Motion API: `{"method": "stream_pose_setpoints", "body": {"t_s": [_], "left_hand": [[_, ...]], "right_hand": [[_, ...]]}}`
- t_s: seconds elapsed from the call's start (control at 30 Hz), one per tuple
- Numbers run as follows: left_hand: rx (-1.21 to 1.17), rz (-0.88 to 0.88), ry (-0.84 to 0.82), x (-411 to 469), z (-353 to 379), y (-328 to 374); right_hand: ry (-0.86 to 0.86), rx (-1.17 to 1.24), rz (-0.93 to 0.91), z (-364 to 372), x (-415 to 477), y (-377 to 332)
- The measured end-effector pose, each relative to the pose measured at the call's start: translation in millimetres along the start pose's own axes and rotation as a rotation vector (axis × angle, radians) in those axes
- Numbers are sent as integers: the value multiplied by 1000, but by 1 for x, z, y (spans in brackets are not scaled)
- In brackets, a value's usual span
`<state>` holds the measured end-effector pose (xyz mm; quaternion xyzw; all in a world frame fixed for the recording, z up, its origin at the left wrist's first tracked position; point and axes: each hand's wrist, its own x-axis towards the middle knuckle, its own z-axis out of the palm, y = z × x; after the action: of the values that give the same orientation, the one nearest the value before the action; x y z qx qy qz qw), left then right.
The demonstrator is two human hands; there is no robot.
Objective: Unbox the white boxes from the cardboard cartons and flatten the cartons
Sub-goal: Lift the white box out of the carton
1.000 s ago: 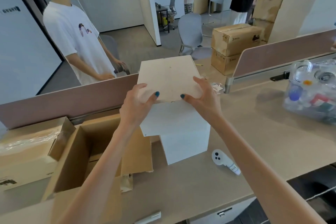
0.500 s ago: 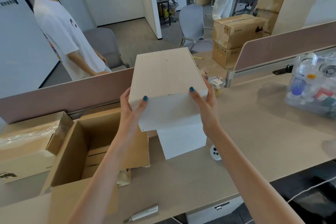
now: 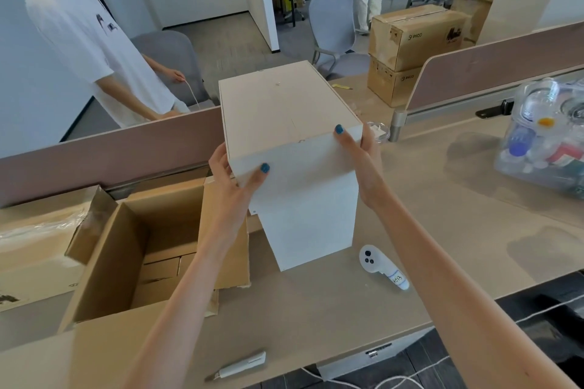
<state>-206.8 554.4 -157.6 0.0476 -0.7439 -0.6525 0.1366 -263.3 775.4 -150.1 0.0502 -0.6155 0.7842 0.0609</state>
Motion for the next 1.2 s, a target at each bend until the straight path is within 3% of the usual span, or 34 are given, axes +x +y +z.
{"method": "stream_pose_setpoints", "body": {"t_s": [0.13,0.27,0.87,1.2], "left_hand": [[193,39,-44,-21,5,-14],[225,47,-55,-33,12,-27],[319,2,-98,-16,13,-66],[192,-32,-24,-35,11,-61]], "right_hand": [[-6,-210,20,-16,-20,39],[22,-380,-24,-21,-25,57],[106,-395,-3,-30,-20,78],[122,-472,75,-22,-46,89]]}}
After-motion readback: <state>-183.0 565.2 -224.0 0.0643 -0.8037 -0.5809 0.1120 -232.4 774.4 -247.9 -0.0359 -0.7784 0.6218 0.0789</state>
